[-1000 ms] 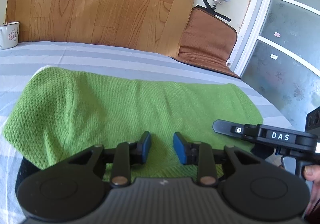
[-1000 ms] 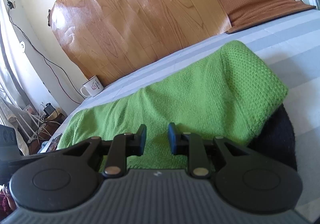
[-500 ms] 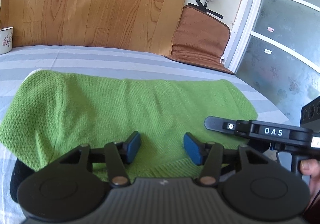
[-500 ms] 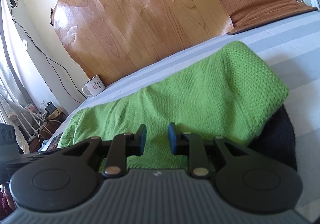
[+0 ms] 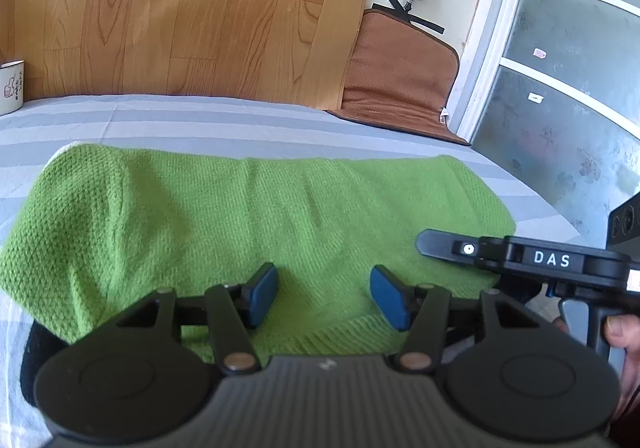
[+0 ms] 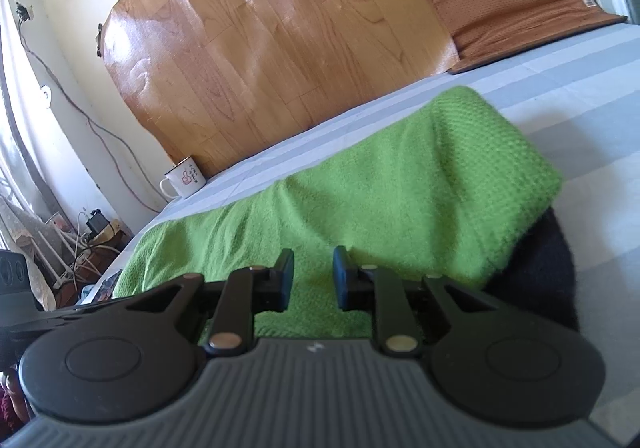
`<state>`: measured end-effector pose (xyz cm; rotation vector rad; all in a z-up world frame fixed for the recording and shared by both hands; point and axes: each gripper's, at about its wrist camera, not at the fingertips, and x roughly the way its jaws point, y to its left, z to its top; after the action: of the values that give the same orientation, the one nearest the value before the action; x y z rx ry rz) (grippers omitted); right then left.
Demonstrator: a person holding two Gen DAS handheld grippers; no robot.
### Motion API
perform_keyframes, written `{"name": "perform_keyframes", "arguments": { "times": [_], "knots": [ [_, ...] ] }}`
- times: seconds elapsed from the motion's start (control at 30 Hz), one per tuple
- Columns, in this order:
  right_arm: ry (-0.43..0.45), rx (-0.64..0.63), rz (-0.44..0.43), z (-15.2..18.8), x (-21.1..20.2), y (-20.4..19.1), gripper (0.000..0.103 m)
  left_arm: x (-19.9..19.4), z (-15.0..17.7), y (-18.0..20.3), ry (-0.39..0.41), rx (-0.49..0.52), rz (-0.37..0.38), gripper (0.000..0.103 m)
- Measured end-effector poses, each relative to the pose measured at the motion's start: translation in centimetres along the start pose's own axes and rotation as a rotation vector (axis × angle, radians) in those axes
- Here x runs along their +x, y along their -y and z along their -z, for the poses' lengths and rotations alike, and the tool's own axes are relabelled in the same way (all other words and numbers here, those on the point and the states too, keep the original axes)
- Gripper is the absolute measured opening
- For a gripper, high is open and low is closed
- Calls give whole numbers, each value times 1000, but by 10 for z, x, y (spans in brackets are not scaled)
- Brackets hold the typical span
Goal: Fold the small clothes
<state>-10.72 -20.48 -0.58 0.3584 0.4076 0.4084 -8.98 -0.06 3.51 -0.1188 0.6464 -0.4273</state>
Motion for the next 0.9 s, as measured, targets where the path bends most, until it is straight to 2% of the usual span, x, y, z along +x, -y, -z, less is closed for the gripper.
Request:
{"name": "perform_keyframes", "arguments": {
  "times": [0.13,0.23,0.57,0.63,0.7,0.8,0.9],
  "knots": [
    [34,6,31,2,-14,9,19,1,0,1,0,6,-3,55],
    [49,15,57,6,-21,15,12,1,1,3,2,15,-8,57],
    [54,28,54,8,-20,18,11,2,1,10,-7,44,-35,59],
    [54,28,53,8,-20,18,11,3,1,12,-11,54,-33,64],
    [54,29,54,8,-20,18,11,4,2,14,-20,58,-14,79],
    [53,28,54,8,-20,18,11,6,3,18,-38,75,0,93],
    [54,28,54,8,-20,17,11,7,5,22,-47,95,-4,99]
  ]
}}
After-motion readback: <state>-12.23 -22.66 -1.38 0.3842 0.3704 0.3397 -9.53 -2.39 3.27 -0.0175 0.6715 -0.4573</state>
